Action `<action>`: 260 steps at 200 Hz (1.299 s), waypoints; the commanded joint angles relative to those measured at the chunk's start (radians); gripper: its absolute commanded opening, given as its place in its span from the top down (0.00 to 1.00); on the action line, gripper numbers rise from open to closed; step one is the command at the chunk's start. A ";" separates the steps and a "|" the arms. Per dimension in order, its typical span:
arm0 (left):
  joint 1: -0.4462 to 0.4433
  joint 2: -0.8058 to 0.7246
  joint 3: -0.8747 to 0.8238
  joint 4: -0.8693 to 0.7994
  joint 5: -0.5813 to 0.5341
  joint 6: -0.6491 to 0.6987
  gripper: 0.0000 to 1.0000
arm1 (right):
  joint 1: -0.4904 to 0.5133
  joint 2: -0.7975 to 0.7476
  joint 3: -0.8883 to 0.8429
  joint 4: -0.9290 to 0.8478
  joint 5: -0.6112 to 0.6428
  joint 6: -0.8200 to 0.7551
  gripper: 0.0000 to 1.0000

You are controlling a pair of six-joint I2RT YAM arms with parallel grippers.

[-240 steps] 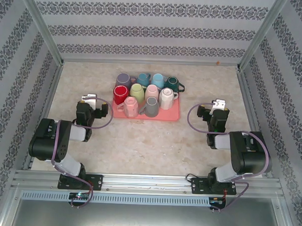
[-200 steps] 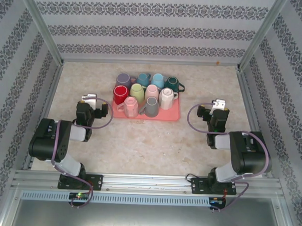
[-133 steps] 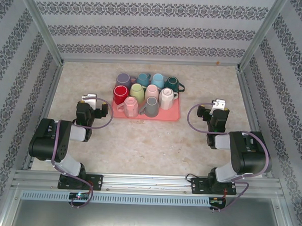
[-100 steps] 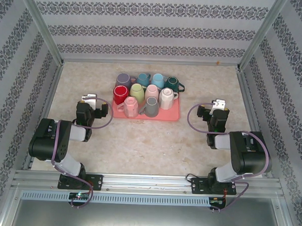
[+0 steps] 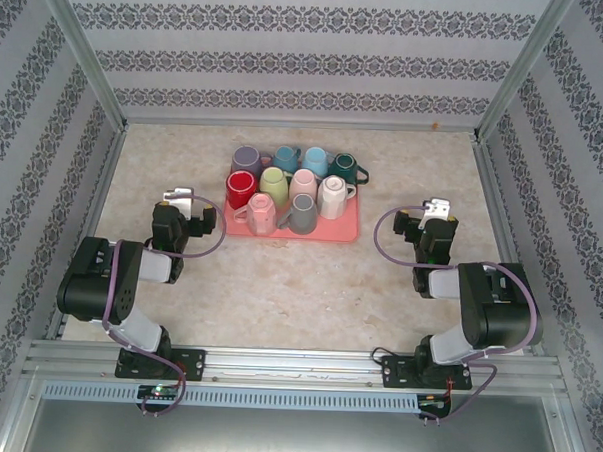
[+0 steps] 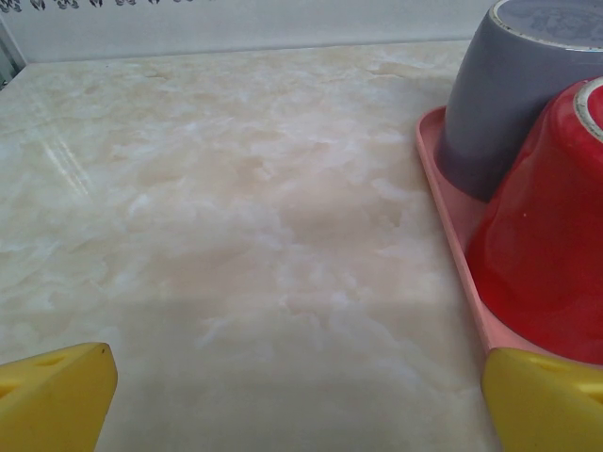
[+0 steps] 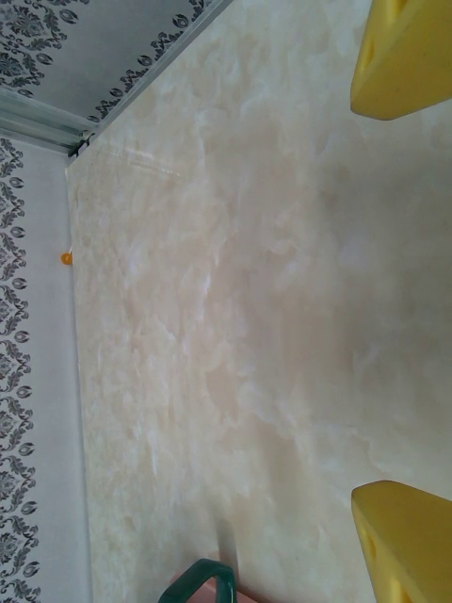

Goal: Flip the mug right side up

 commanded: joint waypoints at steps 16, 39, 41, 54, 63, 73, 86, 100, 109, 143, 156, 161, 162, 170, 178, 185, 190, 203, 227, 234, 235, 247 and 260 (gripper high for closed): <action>0.007 -0.120 -0.014 -0.033 -0.067 -0.031 0.00 | 0.033 -0.095 0.037 -0.076 -0.061 -0.059 0.02; -0.003 -0.269 -0.039 -0.091 -0.134 -0.035 0.00 | 0.082 -0.280 0.032 -0.180 -0.023 -0.087 0.02; -0.004 -0.279 -0.044 -0.088 -0.138 -0.033 0.00 | 0.085 -0.298 0.034 -0.201 -0.016 -0.074 0.02; -0.037 -0.362 -0.053 -0.068 -0.184 0.007 0.00 | 0.105 -0.402 0.060 -0.288 0.035 0.039 0.02; -0.061 -0.420 -0.023 -0.117 -0.225 0.027 0.00 | 0.138 -0.461 0.099 -0.380 0.053 0.071 0.02; -0.075 -0.486 0.048 -0.253 -0.245 0.019 0.00 | 0.193 -0.520 0.158 -0.488 0.069 0.085 0.02; -0.100 -0.556 0.144 -0.426 -0.260 -0.046 0.00 | 0.271 -0.571 0.246 -0.635 0.048 0.115 0.02; -0.140 -0.646 0.230 -0.633 -0.145 -0.095 0.00 | 0.380 -0.622 0.331 -0.782 0.007 0.156 0.02; -0.160 -0.706 0.267 -0.747 0.020 -0.096 0.00 | 0.463 -0.648 0.375 -0.860 -0.002 0.181 0.02; -0.350 -0.828 0.416 -1.182 -0.086 -0.249 0.00 | 0.801 -0.695 0.577 -1.180 0.135 0.147 0.02; -0.429 -0.807 0.521 -1.375 -0.104 -0.260 0.00 | 0.888 -0.681 0.677 -1.325 0.207 0.158 0.02; -0.469 -0.791 0.576 -1.463 -0.155 -0.274 0.00 | 0.909 -0.665 0.727 -1.400 0.233 0.173 0.02; -0.477 -0.787 0.588 -1.479 -0.166 -0.280 0.00 | 0.912 -0.661 0.738 -1.416 0.237 0.176 0.02; -0.527 -0.745 0.676 -1.624 -0.254 -0.317 0.00 | 0.932 -0.622 0.824 -1.539 0.263 0.203 0.02; -0.541 -0.694 0.764 -1.761 -0.290 -0.367 0.00 | 0.948 -0.581 0.909 -1.646 0.282 0.220 0.02; -0.541 -0.647 0.838 -1.877 -0.308 -0.428 0.00 | 0.955 -0.545 0.984 -1.752 0.308 0.260 0.02; -0.540 -0.616 0.882 -1.950 -0.329 -0.466 0.00 | 0.955 -0.523 1.034 -1.809 0.315 0.290 0.02; -0.538 -0.559 0.941 -2.053 -0.344 -0.500 0.00 | 0.944 -0.492 1.119 -1.887 0.279 0.345 0.02; -0.531 -0.541 0.902 -1.992 -0.280 -0.468 0.00 | 0.884 -0.582 1.031 -1.837 0.170 0.396 0.02; -0.518 -0.544 0.893 -1.966 -0.250 -0.478 0.00 | 0.824 -0.618 0.974 -1.763 0.094 0.410 0.02; -0.516 -0.543 0.893 -1.963 -0.244 -0.477 0.00 | 0.812 -0.621 0.970 -1.757 0.079 0.414 0.02; -0.507 -0.529 0.898 -1.946 -0.196 -0.489 0.00 | 0.656 -0.585 0.979 -1.777 -0.118 0.477 0.02; -0.506 -0.513 0.899 -1.936 -0.134 -0.488 0.00 | 0.561 -0.486 1.031 -1.879 -0.269 0.497 0.02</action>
